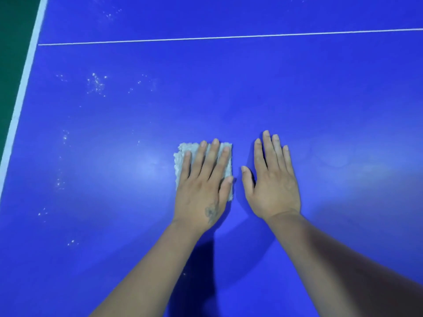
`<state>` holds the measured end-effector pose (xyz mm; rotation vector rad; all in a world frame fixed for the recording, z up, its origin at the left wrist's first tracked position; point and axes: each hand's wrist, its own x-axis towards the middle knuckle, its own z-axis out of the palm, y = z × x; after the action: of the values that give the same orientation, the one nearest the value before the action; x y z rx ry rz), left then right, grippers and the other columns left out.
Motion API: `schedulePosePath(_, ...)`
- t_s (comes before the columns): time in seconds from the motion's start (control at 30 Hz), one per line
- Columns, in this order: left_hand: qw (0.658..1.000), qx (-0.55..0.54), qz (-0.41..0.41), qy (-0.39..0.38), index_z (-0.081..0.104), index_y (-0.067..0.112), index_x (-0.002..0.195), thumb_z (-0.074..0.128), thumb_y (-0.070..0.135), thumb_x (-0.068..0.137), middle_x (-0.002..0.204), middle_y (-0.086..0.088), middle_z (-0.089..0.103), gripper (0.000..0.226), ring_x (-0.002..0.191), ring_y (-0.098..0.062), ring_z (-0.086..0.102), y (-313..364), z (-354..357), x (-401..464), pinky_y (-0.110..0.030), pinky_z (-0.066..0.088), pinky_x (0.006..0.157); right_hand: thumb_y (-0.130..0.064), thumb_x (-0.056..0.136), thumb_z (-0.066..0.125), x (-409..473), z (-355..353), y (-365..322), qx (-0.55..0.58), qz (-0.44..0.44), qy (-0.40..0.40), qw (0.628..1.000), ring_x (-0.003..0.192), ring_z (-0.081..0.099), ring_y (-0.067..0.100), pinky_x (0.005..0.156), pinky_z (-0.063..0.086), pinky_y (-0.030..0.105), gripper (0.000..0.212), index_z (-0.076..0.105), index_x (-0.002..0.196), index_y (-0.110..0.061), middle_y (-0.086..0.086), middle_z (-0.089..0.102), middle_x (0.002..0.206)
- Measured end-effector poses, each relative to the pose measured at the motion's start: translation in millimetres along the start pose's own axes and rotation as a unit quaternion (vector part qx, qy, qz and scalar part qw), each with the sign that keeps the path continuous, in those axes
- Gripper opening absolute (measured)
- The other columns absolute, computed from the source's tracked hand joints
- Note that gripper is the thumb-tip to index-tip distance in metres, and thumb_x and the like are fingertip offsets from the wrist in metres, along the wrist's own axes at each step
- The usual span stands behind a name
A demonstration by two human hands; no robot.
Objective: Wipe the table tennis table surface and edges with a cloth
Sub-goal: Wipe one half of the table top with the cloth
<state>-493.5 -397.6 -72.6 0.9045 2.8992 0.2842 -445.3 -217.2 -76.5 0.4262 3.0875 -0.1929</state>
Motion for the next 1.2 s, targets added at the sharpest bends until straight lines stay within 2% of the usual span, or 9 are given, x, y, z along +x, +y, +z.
schedulePosePath(0.2,0.999,0.005,0.011,-0.031,0.016,0.025,0.172,0.032,0.042,0.115,0.180,0.003,0.010,0.062,0.167,-0.023,0.004,-42.8,-16.9,-56.4,-0.057,0.015,0.133,-0.047,0.111,0.025,1.0,2.2,-0.6,0.008,-0.003,0.002,1.000,0.165,0.001,0.026,0.133,0.009,0.048,0.070,0.022,0.167,-0.005,0.009,0.008,0.178)
schedulePosePath(0.4,0.990,0.007,-0.139,0.017,0.016,0.026,0.172,0.022,0.046,0.114,0.180,-0.001,0.014,0.062,0.167,-0.026,0.006,-68.3,-12.3,-5.6,-0.056,0.009,0.133,-0.047,0.111,0.024,0.0,3.3,-0.1,0.013,0.000,0.008,1.000,0.165,0.002,0.026,0.133,0.010,0.048,0.070,0.023,0.167,-0.005,0.009,0.010,0.178)
schedulePosePath(0.53,0.963,-0.011,-0.262,0.060,0.020,0.021,0.172,0.022,0.047,0.112,0.179,-0.007,0.018,0.065,0.166,-0.031,0.012,-43.5,-1.0,51.0,-0.059,0.010,0.132,-0.048,0.111,0.022,1.4,3.0,-0.1,0.008,-0.003,0.013,1.000,0.165,0.004,0.027,0.133,0.010,0.048,0.070,0.024,0.166,-0.005,0.010,0.011,0.177)
schedulePosePath(0.6,0.955,-0.014,-0.284,0.084,0.022,0.018,0.171,0.024,0.045,0.112,0.178,-0.009,0.020,0.065,0.165,-0.033,0.014,-25.9,4.7,61.2,-0.061,0.010,0.132,-0.047,0.112,0.023,1.0,4.0,-0.1,0.012,-0.004,0.018,1.000,0.165,0.005,0.027,0.133,0.010,0.048,0.069,0.026,0.166,-0.005,0.010,0.012,0.177)
schedulePosePath(0.7,0.970,-0.015,-0.230,0.075,0.016,0.019,0.172,0.023,0.045,0.112,0.179,-0.008,0.014,0.066,0.166,-0.031,0.008,1.9,8.2,48.1,-0.058,0.005,0.132,-0.047,0.111,0.025,0.3,4.7,-0.9,0.015,-0.004,0.026,1.000,0.165,0.006,0.026,0.133,0.010,0.048,0.069,0.027,0.166,-0.005,0.009,0.014,0.177)
schedulePosePath(0.8,0.995,-0.025,-0.091,0.042,0.015,0.019,0.173,0.026,0.044,0.114,0.180,-0.005,0.013,0.065,0.167,-0.028,0.004,20.5,6.5,11.7,-0.057,0.007,0.133,-0.047,0.111,0.027,1.0,3.4,-1.0,0.020,-0.001,0.029,0.999,0.165,0.006,0.025,0.133,0.010,0.048,0.069,0.028,0.165,-0.005,0.009,0.014,0.177)
schedulePosePath(0.93,0.998,-0.015,0.059,-0.022,0.017,0.022,0.172,0.031,0.045,0.115,0.180,0.001,0.009,0.063,0.167,-0.022,0.003,6.2,0.5,-50.5,-0.056,0.014,0.132,-0.047,0.111,0.028,0.2,4.1,-0.1,0.017,0.001,0.027,0.999,0.165,0.005,0.025,0.133,0.010,0.047,0.069,0.027,0.166,-0.005,0.008,0.014,0.177)
schedulePosePath(1.1,0.991,0.007,0.120,-0.053,0.021,0.024,0.171,0.031,0.044,0.116,0.179,0.002,0.015,0.060,0.167,-0.023,0.010,-53.3,-19.6,-95.7,-0.056,0.017,0.133,-0.048,0.111,0.025,0.2,4.4,0.1,0.015,-0.003,0.030,0.999,0.165,0.005,0.025,0.133,0.009,0.047,0.069,0.027,0.165,-0.005,0.007,0.013,0.177)
schedulePosePath(1.2,0.997,0.018,0.068,-0.040,0.017,0.025,0.172,0.025,0.044,0.116,0.180,0.003,0.012,0.060,0.167,-0.022,0.007,-83.1,-23.7,-94.7,-0.057,0.017,0.132,-0.048,0.111,0.025,-0.9,5.0,-0.6,0.012,0.000,0.032,0.999,0.165,0.005,0.025,0.133,0.009,0.047,0.069,0.027,0.165,-0.005,0.008,0.013,0.177)
